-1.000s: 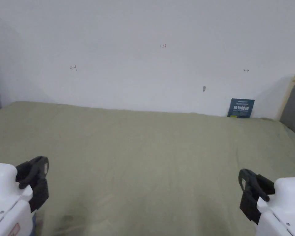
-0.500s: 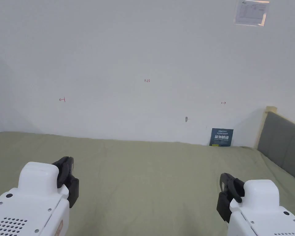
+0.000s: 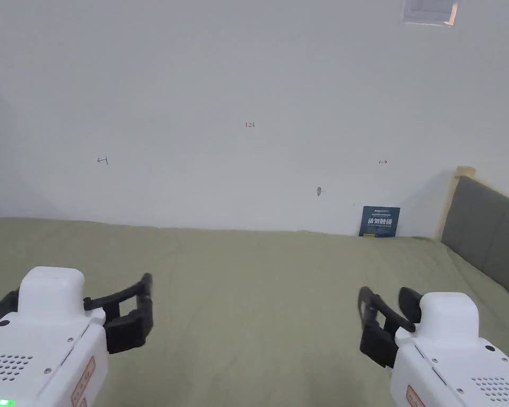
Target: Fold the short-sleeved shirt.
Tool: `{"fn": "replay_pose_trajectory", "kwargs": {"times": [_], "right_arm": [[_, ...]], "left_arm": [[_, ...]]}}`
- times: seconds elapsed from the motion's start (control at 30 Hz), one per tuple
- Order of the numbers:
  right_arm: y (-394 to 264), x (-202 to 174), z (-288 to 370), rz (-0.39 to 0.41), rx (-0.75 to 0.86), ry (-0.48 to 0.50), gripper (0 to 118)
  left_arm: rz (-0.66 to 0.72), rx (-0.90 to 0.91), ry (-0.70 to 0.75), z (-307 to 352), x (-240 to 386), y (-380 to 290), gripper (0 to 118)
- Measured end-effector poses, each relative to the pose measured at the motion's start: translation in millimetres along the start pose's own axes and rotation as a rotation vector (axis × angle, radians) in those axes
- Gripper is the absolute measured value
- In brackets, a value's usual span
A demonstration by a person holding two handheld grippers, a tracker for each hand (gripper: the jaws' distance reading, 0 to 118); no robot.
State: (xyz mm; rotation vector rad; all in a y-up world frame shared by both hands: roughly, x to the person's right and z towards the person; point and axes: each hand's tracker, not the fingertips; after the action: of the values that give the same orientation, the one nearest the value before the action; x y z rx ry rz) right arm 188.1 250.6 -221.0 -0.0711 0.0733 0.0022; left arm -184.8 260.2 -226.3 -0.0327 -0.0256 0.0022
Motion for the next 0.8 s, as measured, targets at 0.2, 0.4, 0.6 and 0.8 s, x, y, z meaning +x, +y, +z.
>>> {"fn": "replay_pose_trajectory", "kwargs": {"times": [0.2, 0.4, 0.6, 0.8], "right_arm": [[7.4, -2.4, -9.9, -0.043, -0.053, -0.094, 118], [18.5, 2.2, -14.8, -0.182, -0.192, -0.053, 118], [20.8, 6.4, -10.3, -0.257, -0.172, -0.061, 118], [25.9, 6.5, -5.5, -0.289, -0.149, -0.016, 118]], "left_arm": [[-0.039, 0.016, 0.017, -2.3, 4.6, -0.3, 115], [-0.029, -0.002, 0.023, -6.6, 6.8, -2.0, 115], [-0.028, -0.009, 0.022, -8.1, 5.1, -5.2, 115], [-0.027, -0.006, 0.028, -6.9, 5.6, -3.5, 115]]}}
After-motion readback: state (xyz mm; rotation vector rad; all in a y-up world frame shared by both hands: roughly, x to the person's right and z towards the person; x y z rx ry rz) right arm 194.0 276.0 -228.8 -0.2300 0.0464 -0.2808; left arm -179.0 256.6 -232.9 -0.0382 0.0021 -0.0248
